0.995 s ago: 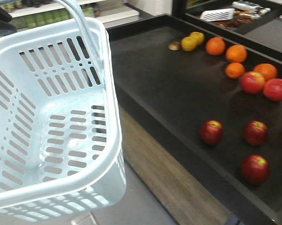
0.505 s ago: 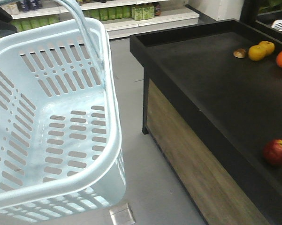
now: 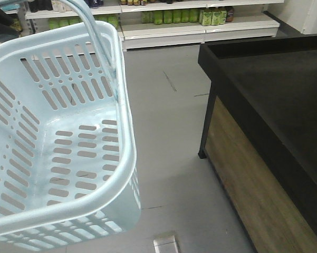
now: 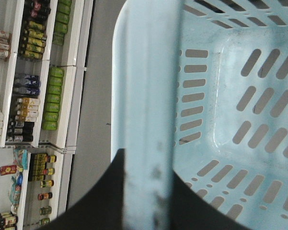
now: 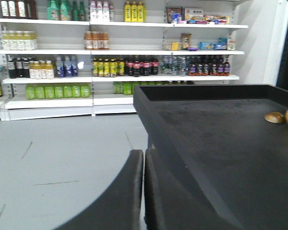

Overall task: Pick three apples into basket with both arms
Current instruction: 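Drive the base along the aisle carrying the basket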

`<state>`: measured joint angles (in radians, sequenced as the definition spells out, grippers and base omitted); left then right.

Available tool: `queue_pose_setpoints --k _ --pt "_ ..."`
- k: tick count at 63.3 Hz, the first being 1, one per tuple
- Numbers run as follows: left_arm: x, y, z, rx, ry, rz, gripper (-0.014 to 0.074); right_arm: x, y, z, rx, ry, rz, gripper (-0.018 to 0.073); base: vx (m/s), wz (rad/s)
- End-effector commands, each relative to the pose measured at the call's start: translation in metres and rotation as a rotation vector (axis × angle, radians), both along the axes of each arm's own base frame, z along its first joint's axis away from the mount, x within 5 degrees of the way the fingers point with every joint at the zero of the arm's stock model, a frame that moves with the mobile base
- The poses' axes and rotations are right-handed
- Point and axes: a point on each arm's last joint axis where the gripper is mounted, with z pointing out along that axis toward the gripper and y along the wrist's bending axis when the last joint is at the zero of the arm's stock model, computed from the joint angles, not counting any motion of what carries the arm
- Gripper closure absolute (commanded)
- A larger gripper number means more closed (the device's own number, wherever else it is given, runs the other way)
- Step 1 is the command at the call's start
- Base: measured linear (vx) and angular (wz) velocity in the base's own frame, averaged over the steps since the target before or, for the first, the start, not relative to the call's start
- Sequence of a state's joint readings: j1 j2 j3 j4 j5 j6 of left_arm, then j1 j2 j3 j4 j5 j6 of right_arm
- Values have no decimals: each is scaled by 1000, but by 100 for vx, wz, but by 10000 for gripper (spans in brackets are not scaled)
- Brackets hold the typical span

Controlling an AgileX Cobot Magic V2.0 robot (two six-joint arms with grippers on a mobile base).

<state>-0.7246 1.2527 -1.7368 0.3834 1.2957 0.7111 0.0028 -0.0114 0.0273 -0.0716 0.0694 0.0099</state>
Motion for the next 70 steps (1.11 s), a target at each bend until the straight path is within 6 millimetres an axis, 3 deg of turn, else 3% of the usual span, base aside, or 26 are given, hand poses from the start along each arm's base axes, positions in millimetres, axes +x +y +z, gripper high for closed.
queue_pose_setpoints --k 1,70 --pt "-7 9 18 -53 -94 4 603 -1 0 3 -21 -78 4 568 8 27" --pt "-7 9 18 -53 -94 4 603 -1 0 3 -21 -78 4 568 10 20"
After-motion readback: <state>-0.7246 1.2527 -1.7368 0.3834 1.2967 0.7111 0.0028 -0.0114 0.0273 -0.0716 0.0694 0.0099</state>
